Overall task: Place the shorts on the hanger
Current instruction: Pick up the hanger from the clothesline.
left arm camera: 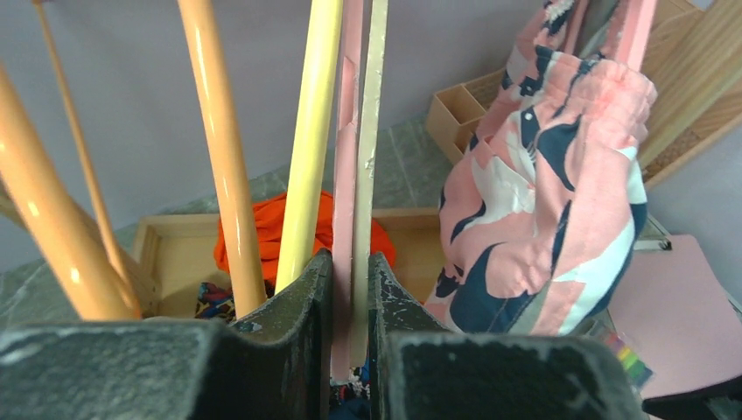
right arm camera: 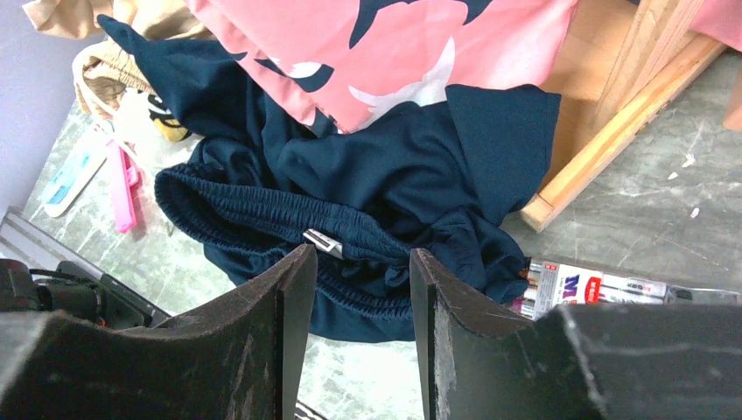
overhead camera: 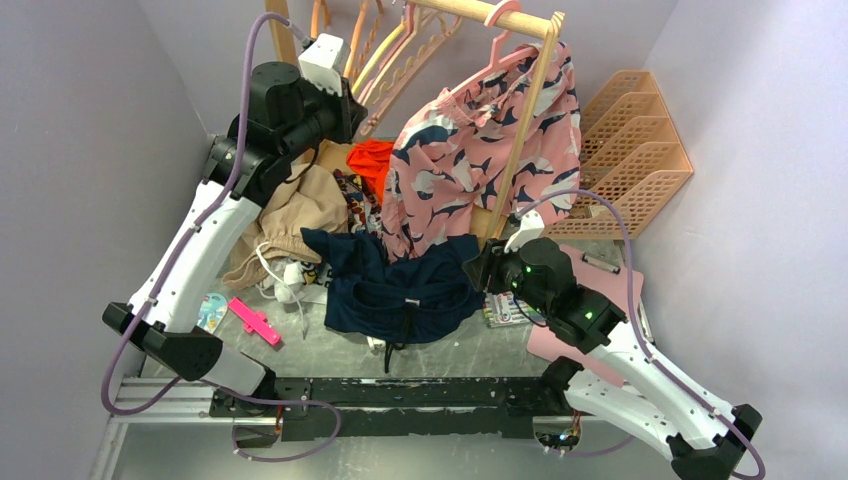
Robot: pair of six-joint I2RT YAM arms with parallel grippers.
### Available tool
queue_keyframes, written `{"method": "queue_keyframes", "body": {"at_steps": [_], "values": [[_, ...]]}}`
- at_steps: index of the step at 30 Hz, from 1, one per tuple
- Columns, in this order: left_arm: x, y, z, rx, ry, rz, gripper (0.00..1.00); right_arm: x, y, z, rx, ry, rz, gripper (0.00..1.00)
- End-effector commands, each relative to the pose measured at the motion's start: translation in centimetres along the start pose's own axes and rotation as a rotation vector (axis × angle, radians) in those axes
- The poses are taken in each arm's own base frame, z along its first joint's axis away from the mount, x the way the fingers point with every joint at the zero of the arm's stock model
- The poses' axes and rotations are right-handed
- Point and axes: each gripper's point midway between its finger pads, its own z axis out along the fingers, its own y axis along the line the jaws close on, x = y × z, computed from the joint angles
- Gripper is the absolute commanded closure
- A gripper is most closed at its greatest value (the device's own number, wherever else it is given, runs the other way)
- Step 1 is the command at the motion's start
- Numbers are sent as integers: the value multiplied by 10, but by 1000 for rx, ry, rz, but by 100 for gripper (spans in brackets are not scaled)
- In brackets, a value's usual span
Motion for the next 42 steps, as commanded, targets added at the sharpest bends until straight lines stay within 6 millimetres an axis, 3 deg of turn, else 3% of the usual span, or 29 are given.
{"method": "queue_keyframes", "body": {"at_steps": [1,6,10,14,16,20,26,42], "values": [[-28,24,-7,-118,-79,-1,93,0,-5,-2,17,0,-15,53],[-19,22,-5,-99,-49,-3,89,0,-6,-4,19,-1,-15,53],[-33,5,-19,-14,-83,0,47,-2,-6,-5,22,-3,-26,53],[-51,-5,-37,33,-119,6,28,-4,-6,-5,23,-6,-34,53],[-61,-12,-49,66,-148,4,23,-5,-5,-5,23,-7,-35,53],[-74,-26,-62,138,-194,-8,22,-5,-4,-4,18,-4,-38,53],[-69,-38,-54,208,-157,-36,25,-6,-3,-4,17,-3,-39,53],[-39,-14,-22,92,-61,10,25,-3,-6,-5,23,-1,-36,53]]}}
